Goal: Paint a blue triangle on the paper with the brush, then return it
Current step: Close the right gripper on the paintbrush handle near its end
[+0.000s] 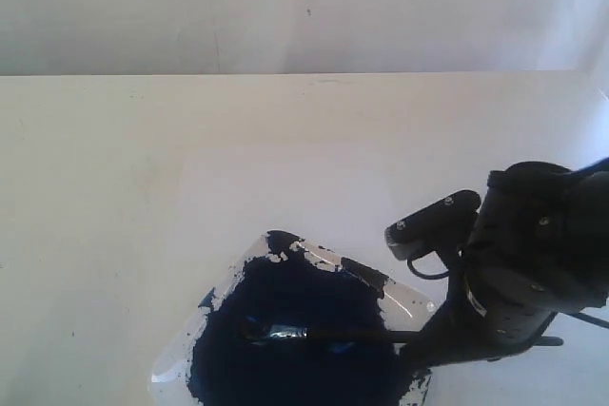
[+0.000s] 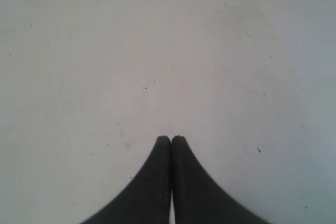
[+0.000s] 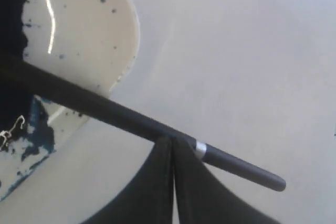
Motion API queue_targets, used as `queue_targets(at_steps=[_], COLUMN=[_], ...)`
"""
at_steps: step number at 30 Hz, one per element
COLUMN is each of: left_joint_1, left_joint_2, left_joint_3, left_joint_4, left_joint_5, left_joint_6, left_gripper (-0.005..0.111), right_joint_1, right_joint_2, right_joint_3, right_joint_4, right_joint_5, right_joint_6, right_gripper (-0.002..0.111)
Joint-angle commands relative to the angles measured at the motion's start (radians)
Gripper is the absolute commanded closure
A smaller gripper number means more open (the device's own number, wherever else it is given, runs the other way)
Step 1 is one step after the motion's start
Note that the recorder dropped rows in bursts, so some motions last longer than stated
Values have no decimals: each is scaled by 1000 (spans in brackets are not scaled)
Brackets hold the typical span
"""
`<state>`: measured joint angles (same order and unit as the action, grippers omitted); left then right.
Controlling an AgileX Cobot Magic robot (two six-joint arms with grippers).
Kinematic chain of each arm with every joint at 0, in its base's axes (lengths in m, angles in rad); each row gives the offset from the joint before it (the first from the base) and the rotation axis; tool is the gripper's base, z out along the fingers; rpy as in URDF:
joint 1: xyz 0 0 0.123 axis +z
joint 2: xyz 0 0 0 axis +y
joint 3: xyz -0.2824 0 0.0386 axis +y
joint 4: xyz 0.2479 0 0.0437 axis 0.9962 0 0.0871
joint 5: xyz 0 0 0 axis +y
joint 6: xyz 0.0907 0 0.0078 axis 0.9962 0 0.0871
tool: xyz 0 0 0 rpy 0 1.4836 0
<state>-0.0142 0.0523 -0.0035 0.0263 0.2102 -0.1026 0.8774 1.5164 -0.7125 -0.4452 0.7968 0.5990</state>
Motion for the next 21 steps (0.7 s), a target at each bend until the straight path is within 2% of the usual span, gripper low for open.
queue_targets(at_steps=[1,8,13,21], left_joint_1=[3,3,3,3], left_joint_2=[8,8,8,8], left_joint_3=[4,4,4,4], left_joint_4=[-3,-3,-3,-3], left_joint_5=[0,0,0,0], left_joint_6=[-3,-3,-3,-3], left_gripper=[107,107,107,107], right_joint_1=[-1,-1,7,154], right_joint_2=[-90,-300,-395,-427], right_joint_3=[4,42,150,269], right_joint_4=[-78,-194,-186,-254], right_joint_5=[-70,-140,-212,-255], right_joint_6=[260,793,1023,1363], right_gripper=[108,108,108,108])
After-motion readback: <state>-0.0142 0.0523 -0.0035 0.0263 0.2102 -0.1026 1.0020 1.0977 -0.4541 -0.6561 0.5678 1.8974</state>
